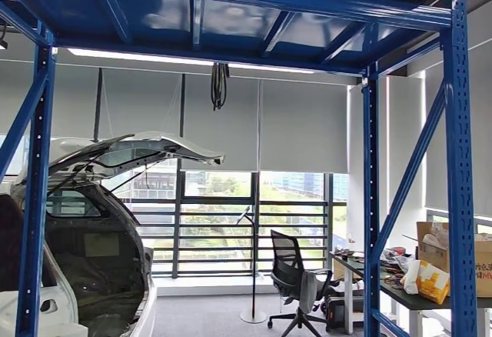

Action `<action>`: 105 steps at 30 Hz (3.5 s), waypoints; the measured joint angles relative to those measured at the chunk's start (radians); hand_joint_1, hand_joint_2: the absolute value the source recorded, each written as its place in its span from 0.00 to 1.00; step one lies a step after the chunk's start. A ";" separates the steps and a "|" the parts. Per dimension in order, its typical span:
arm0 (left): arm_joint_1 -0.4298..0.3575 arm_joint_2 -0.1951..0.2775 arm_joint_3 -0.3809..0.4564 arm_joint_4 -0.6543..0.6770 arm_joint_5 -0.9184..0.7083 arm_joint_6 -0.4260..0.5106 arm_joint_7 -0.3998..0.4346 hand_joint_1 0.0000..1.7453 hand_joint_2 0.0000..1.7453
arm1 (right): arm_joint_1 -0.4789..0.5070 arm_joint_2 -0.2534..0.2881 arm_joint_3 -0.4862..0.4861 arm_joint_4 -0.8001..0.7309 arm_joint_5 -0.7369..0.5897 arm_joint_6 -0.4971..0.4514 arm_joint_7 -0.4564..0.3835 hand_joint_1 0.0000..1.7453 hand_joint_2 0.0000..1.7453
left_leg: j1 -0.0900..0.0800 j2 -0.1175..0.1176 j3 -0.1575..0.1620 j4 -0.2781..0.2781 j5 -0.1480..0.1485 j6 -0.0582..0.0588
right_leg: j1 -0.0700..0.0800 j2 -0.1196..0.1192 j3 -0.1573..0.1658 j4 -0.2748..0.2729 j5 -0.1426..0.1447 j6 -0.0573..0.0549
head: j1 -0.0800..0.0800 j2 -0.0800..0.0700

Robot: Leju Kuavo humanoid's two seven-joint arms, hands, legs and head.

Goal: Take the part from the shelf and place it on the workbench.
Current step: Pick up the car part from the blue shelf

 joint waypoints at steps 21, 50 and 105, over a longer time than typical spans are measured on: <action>-0.062 -0.032 0.115 0.061 0.007 0.024 -0.112 0.00 0.00 | -0.092 0.018 -0.387 -0.101 0.101 0.097 -0.333 0.00 0.00 | 0.000 0.000 0.000 0.000 0.000 0.000 | 0.000 0.000 0.000 0.000 0.000 0.000 | 0.000 0.000; -0.073 -0.040 0.216 0.082 -0.072 0.024 -0.126 0.00 0.00 | -0.125 0.011 0.000 -1.109 -0.012 0.228 -0.485 0.00 0.00 | 0.000 -0.001 -0.001 0.000 0.001 0.000 | 0.000 -0.001 0.000 0.001 0.000 0.000 | 0.000 0.000; -0.079 -0.057 0.333 0.100 -0.234 0.005 -0.130 0.00 0.00 | -0.115 -0.107 0.477 -1.738 -0.095 0.213 -0.517 0.00 0.00 | -0.002 -0.021 0.040 0.009 -0.042 0.010 | 0.014 0.001 -0.117 0.067 0.052 -0.014 | -0.001 0.001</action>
